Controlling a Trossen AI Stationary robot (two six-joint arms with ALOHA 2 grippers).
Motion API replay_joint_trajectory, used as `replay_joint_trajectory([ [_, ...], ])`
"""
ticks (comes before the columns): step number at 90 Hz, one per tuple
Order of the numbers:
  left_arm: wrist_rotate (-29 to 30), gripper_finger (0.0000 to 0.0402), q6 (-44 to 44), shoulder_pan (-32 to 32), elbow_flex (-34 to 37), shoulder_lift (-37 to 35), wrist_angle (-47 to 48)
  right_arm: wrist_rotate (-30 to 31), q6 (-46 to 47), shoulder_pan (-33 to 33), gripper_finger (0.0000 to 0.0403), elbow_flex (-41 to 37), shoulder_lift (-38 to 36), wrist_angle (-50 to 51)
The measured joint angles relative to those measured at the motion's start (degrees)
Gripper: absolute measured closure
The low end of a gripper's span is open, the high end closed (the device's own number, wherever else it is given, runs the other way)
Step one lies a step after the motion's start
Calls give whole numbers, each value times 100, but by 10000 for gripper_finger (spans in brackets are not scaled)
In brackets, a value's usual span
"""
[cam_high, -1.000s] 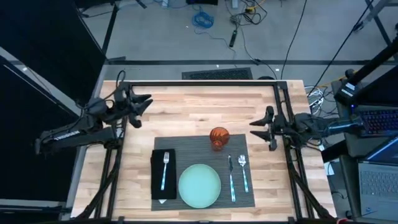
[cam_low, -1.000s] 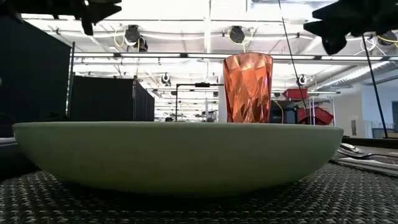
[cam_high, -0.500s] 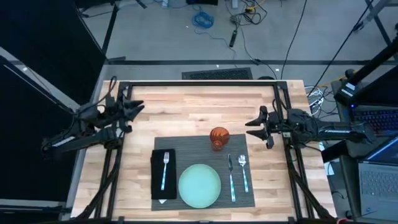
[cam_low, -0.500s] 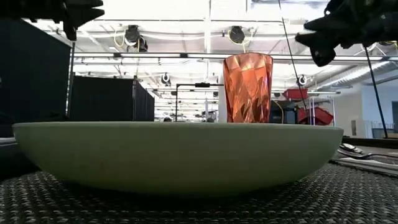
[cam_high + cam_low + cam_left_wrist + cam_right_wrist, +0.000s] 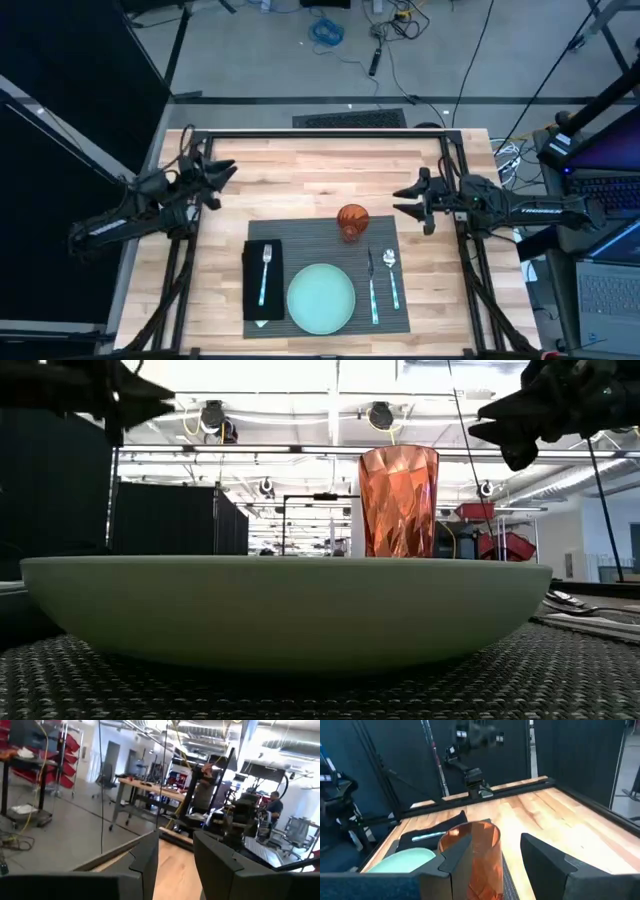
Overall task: Set table place
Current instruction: Return to Home Position
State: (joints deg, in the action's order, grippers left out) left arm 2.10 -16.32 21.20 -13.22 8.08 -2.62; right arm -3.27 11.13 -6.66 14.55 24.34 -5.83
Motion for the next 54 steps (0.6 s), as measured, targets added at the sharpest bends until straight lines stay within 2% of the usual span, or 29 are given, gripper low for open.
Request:
replay_joint_trajectory([
  [21, 167, 297, -125, -604, 1093, 144, -1759, 20, -106, -2, 250, 0, 9, -1],
  [39, 333, 297, 79, -972, 1150, 196, -1713, 24, -189, -2, 250, 0, 92, -1],
  [54, 510, 297, 169, -1153, 1150, 198, -1164, 27, -347, -2, 250, 0, 375, -1],
])
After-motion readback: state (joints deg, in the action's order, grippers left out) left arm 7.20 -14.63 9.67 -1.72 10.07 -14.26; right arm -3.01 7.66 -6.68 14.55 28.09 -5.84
